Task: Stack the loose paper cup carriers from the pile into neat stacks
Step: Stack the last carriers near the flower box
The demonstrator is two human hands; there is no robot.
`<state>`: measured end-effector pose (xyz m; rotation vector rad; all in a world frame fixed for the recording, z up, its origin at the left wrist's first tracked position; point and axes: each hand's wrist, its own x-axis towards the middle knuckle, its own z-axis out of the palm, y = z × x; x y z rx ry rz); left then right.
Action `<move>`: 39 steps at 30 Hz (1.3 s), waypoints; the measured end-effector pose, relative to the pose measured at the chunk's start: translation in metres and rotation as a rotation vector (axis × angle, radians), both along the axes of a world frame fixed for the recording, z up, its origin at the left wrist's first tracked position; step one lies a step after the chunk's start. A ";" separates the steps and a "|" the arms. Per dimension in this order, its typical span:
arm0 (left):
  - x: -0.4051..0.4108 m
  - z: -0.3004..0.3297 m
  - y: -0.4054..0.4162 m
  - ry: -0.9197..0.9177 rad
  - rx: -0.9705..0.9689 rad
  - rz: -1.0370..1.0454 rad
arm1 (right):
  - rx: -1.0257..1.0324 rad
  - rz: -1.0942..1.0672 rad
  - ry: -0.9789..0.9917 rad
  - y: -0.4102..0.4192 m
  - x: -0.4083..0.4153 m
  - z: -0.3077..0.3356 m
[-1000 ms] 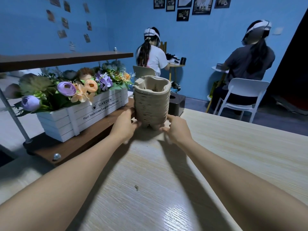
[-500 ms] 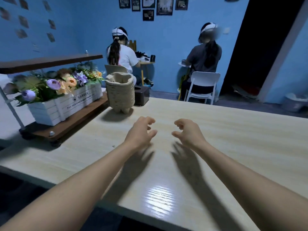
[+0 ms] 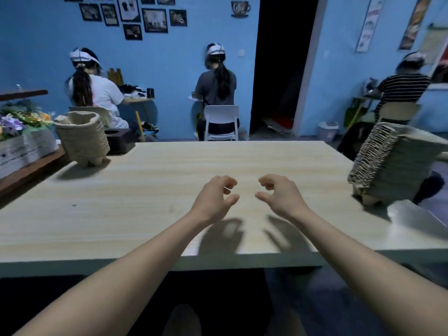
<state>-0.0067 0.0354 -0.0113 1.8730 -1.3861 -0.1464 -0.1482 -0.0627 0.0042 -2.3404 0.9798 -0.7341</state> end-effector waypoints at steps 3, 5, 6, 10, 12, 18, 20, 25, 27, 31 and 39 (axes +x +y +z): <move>-0.038 -0.002 -0.018 -0.019 0.004 -0.073 | 0.008 -0.064 0.003 -0.011 -0.046 -0.002; -0.060 -0.004 -0.031 -0.027 0.007 -0.115 | 0.001 -0.111 0.010 -0.020 -0.073 -0.005; -0.070 -0.005 -0.038 -0.030 0.009 -0.133 | -0.001 -0.138 0.011 -0.024 -0.086 -0.007; -0.105 -0.009 -0.067 -0.030 0.009 -0.205 | 0.023 -0.238 -0.006 -0.044 -0.135 -0.017; -0.121 -0.009 -0.083 -0.028 0.004 -0.236 | 0.040 -0.288 -0.014 -0.055 -0.157 -0.023; -0.169 -0.006 -0.136 0.037 -0.015 -0.282 | 0.094 -0.508 0.009 -0.102 -0.213 -0.038; -0.181 -0.007 -0.153 0.065 -0.014 -0.289 | 0.115 -0.563 -0.013 -0.116 -0.225 -0.038; -0.203 -0.007 -0.188 0.093 -0.006 -0.295 | 0.152 -0.558 -0.141 -0.149 -0.239 -0.032; -0.209 -0.009 -0.199 0.114 -0.012 -0.291 | 0.164 -0.514 -0.190 -0.158 -0.238 -0.028; -0.215 -0.015 -0.215 0.115 -0.036 -0.289 | 0.196 -0.430 -0.265 -0.176 -0.236 -0.030; -0.210 -0.015 -0.224 0.101 -0.053 -0.280 | 0.203 -0.362 -0.281 -0.188 -0.236 -0.034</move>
